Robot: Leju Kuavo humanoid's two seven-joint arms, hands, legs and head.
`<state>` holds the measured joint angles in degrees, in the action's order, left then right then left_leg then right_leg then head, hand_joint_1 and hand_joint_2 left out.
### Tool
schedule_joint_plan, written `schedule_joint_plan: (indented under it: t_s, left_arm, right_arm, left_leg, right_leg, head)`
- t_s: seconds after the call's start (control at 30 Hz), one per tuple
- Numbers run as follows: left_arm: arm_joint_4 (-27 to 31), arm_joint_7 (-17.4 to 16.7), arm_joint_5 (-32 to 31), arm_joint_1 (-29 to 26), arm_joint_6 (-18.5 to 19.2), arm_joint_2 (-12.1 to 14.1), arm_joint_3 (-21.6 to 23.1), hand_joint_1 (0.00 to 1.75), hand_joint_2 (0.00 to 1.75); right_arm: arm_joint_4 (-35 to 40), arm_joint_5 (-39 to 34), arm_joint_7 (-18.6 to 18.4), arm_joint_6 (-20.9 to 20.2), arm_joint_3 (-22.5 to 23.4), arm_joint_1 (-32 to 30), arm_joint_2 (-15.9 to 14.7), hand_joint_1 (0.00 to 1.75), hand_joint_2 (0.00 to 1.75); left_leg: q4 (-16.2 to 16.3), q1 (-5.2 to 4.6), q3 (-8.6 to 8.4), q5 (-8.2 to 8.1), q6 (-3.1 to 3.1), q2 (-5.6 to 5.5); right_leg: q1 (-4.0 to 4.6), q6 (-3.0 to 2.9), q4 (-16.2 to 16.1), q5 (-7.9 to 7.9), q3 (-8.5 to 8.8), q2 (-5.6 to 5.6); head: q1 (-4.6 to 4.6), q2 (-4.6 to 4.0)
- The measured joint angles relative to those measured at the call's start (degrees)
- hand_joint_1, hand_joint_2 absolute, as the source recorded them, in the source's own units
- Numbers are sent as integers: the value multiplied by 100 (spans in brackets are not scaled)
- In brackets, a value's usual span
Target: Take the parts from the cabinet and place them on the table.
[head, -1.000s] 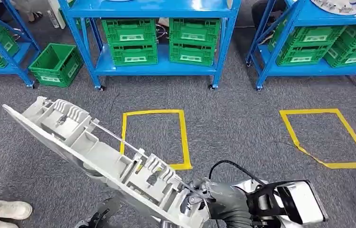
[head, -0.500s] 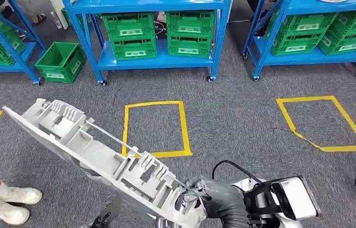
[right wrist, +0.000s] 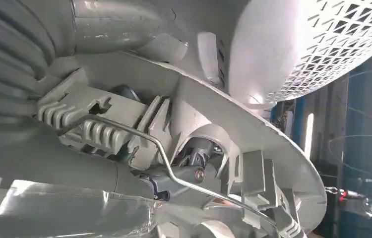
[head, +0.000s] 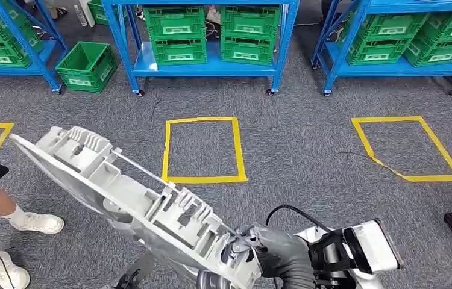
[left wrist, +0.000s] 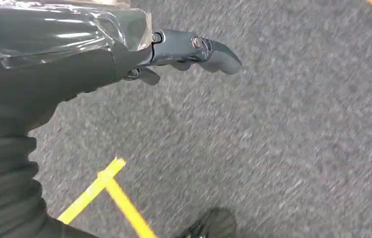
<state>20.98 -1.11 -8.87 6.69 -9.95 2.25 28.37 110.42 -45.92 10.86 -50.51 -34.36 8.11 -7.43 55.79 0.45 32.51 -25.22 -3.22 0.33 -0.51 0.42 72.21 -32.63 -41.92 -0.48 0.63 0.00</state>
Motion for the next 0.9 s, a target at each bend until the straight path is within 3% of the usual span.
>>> schedule_joint_plan:
  t_s: [0.03,0.07,0.1,0.13,0.17,0.2,0.23,0.27,0.33,0.37,0.43,0.47,0.5,0.53,0.57,0.6,0.63,0.67,0.7,0.73,0.77,0.83,0.87,0.9]
  left_arm:
    - [-9,9,7,-2,-4,-13,-2,0,175]
    - [-20,11,13,-6,-26,-28,-2,0,175]
    - [-30,13,24,-6,-43,-39,-4,0,175]
    - [-37,20,33,-7,-57,-46,-4,0,175]
    - [-42,24,42,-7,-72,-50,-4,0,175]
    - [-42,26,48,-7,-94,-52,-7,0,175]
    - [-42,26,50,-6,-116,-55,-11,0,175]
    - [-46,24,65,-7,-181,-53,-28,0,175]
    - [-61,24,96,-50,-273,-48,-78,0,175]
    - [-81,26,116,-88,-317,-37,-96,0,175]
    - [-87,28,129,-162,-356,-37,-114,0,175]
    - [-87,28,135,-169,-382,-35,-124,0,175]
    - [-87,33,142,-166,-400,-33,-144,0,175]
    - [-87,39,162,-168,-400,-33,-171,0,175]
    - [-87,44,170,-176,-402,-33,-192,0,175]
    - [-87,48,170,-179,-402,-33,-207,0,175]
    - [-87,50,170,-181,-402,-33,-212,0,175]
    - [-87,57,170,-180,-404,-33,-223,0,175]
    - [-87,61,170,-177,-407,-31,-232,0,175]
    - [-85,74,177,-176,-417,-11,-256,0,175]
    - [-85,81,179,-171,-439,-6,-264,0,175]
    - [-85,87,186,-178,-468,-6,-275,0,175]
    - [-85,90,186,-194,-479,-9,-278,0,175]
    - [-85,90,184,-201,-492,-6,-282,0,175]
  right_arm:
    - [0,-4,-28,15,-7,-7,-9,175,175]
    - [0,-4,-55,59,-15,-12,-13,175,175]
    - [0,-2,-72,102,-22,-24,-13,175,175]
    - [0,-2,-85,131,-28,-37,-13,175,175]
    - [2,4,-98,149,-33,-35,-13,175,175]
    - [6,9,-107,170,-35,-32,-11,175,175]
    - [20,24,-109,186,-35,-34,-13,175,175]
    - [20,63,-105,201,-37,-43,-13,175,175]
    - [20,162,-54,234,-39,-52,-13,175,175]
    - [17,225,-41,260,-46,-60,-11,175,175]
    - [20,322,-26,293,-59,-68,4,175,175]
    - [22,360,-17,299,-66,-67,19,175,175]
    - [24,369,-9,302,-68,-67,22,175,175]
    - [26,369,-6,302,-72,-66,22,175,175]
    - [26,369,-6,302,-79,-68,22,175,175]
    - [26,369,-6,302,-87,-70,22,175,175]
    - [26,374,-6,302,-92,-69,22,175,175]
    - [26,374,-6,302,-96,-69,22,175,175]
    - [28,372,-2,302,-98,-66,24,175,175]
    - [31,372,9,302,-107,-57,37,175,175]
    - [31,372,20,302,-114,-49,48,175,175]
    - [31,369,105,315,-125,-29,59,175,175]
    - [33,369,131,319,-127,-29,61,175,175]
    - [33,372,166,325,-135,-28,59,175,175]
  left_leg:
    - [8,0,109,80,9,3]
    - [19,0,234,164,24,13]
    - [35,0,342,239,42,19]
    - [54,2,442,309,65,18]
    - [79,2,513,372,94,9]
    - [99,-26,565,416,134,-6]
    - [117,-30,605,490,165,-2]
    - [56,-23,617,598,197,-1]
    - [-2,8,649,727,283,-1]
    - [13,46,685,668,312,-7]
    - [482,56,819,-108,378,-16]
    - [995,56,938,-495,410,-22]
    - [1470,56,1045,-700,433,-25]
    - [1857,56,1103,-710,436,-24]
    - [2090,56,1086,-538,427,-23]
    - [2063,56,970,-337,404,-24]
    - [1786,51,719,-144,366,-25]
    - [1276,37,331,-57,302,-31]
    - [735,13,-66,-95,234,-40]
    - [124,-27,-484,-317,150,-16]
    - [-58,-25,-577,-385,156,-4]
    - [-88,-62,-522,-375,118,-6]
    - [-159,-30,-522,-303,60,-1]
    - [-189,7,-510,-246,38,32]
  right_leg:
    - [-4,75,316,4,-1,1]
    - [-18,189,414,167,98,1]
    - [-32,286,265,379,315,2]
    - [-44,330,-122,515,643,1]
    - [-54,297,-646,481,1048,5]
    - [-34,209,-1280,254,1568,4]
    - [-22,139,-1846,40,1828,12]
    - [3,143,-1781,91,1695,12]
    - [25,45,-1776,176,1607,16]
    - [-56,-13,-1788,264,1547,5]
    - [-37,-106,-1785,394,1424,-3]
    - [-29,-127,-1786,450,1341,-1]
    - [-14,-136,-1782,520,1291,-3]
    - [2,-133,-1777,584,1211,-4]
    - [17,-128,-1772,645,1132,-2]
    - [26,-122,-1766,691,1066,-2]
    - [49,-117,-1761,736,1011,0]
    - [71,-116,-1759,773,976,1]
    - [67,-111,-1758,801,971,2]
    - [137,-76,-1743,824,960,3]
    - [124,-45,-1743,851,949,-8]
    - [109,32,-1743,927,897,-19]
    - [141,47,-1742,948,877,-23]
    - [124,46,-1633,860,782,-8]
  head:
    - [0,0]
    - [0,0]
    - [2,0]
    - [0,0]
    - [2,0]
    - [0,0]
    - [13,0]
    - [13,0]
    - [11,0]
    - [7,0]
    - [20,0]
    - [20,0]
    - [22,0]
    - [20,0]
    - [24,0]
    - [24,0]
    - [22,0]
    - [24,0]
    - [24,0]
    - [17,0]
    - [11,0]
    - [26,0]
    - [17,0]
    - [15,0]
